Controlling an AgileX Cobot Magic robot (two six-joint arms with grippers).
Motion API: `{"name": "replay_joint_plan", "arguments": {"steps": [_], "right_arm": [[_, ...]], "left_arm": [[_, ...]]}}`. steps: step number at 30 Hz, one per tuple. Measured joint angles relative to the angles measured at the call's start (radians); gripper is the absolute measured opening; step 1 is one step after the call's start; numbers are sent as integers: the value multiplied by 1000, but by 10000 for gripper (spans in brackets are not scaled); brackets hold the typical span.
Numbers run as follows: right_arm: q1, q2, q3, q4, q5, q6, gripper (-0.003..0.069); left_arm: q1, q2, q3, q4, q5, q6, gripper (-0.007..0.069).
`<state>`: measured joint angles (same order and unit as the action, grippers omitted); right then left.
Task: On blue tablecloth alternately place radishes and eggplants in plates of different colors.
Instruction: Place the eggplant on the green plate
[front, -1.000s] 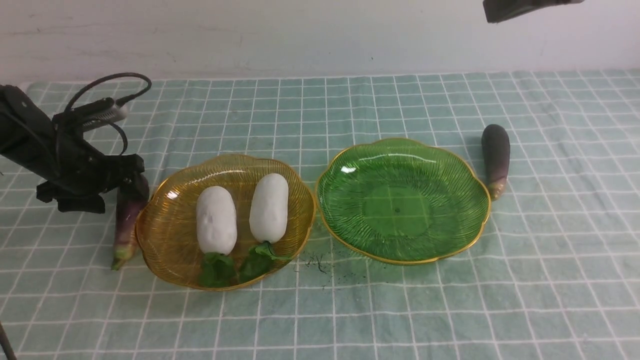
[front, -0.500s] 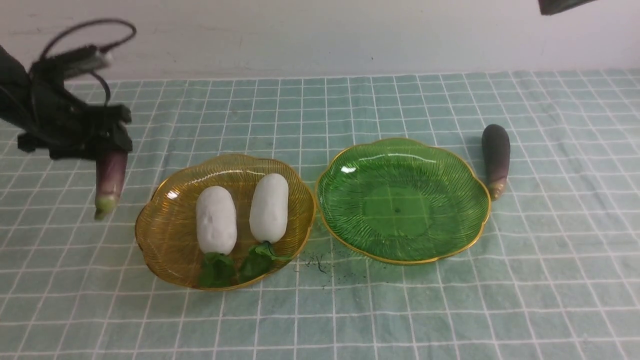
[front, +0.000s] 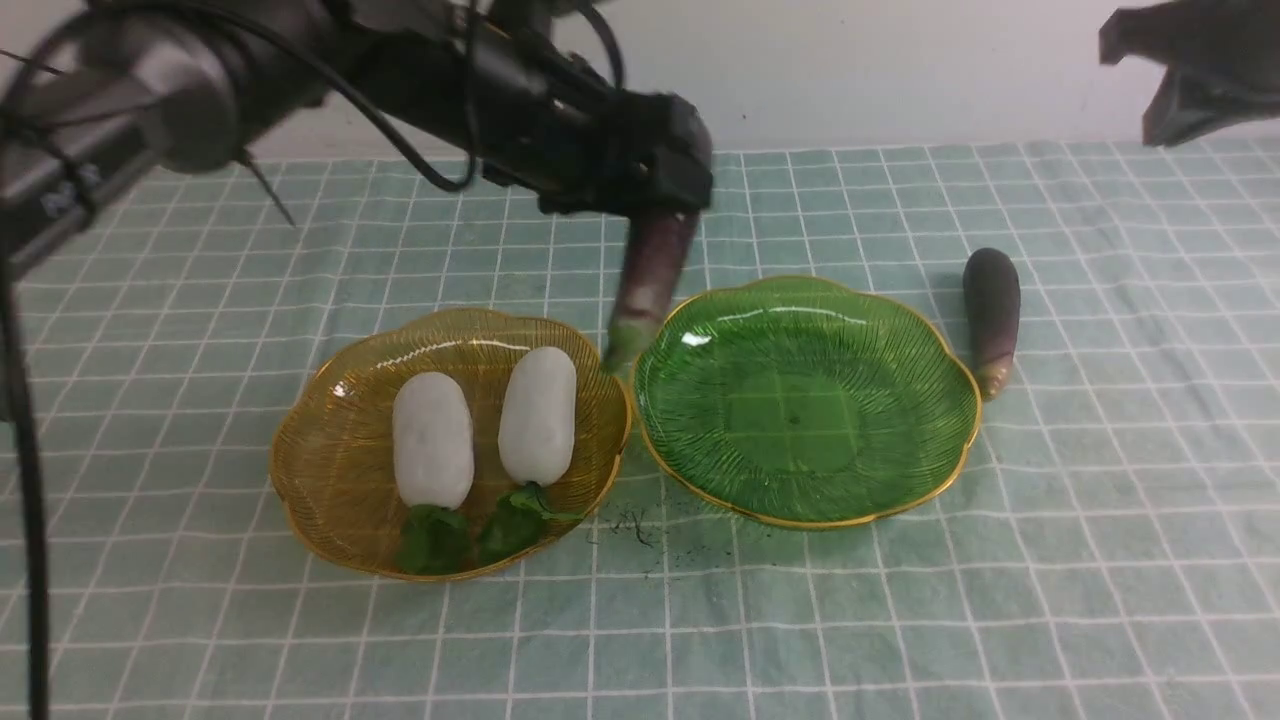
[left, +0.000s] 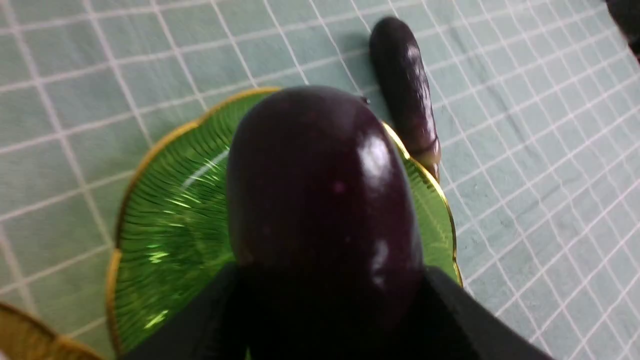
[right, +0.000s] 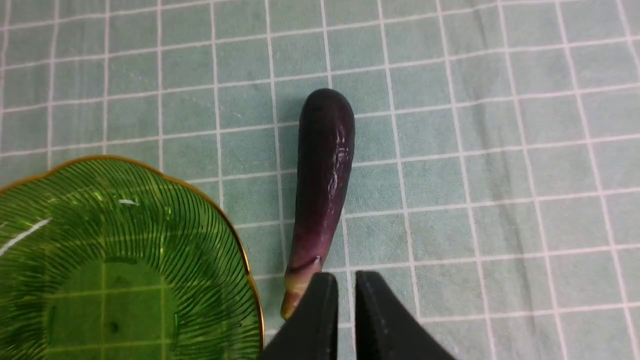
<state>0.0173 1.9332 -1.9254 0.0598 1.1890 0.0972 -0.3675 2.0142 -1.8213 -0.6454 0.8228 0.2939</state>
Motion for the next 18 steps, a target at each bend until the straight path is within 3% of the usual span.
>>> {"name": "replay_joint_plan", "arguments": {"steps": [4,9,14,16,18], "right_arm": [[0,97,1,36,-58,-4,196],[0,212,1,57,-134,-4,407],[0,279,1,80,-150,-9,532],[0,305,1,91,-161,-20,550],[0,317,1,97,-165,-24,552]], "left_arm": [[-61,75,0,26,-44,-22,371],[-75,144,0,31,-72,-31,385],[-75,167,0,36,-71,-31,566],[-75,167,0,35,-67,-31,634],[-75,167,-2,35,-60,-32,657]]}}
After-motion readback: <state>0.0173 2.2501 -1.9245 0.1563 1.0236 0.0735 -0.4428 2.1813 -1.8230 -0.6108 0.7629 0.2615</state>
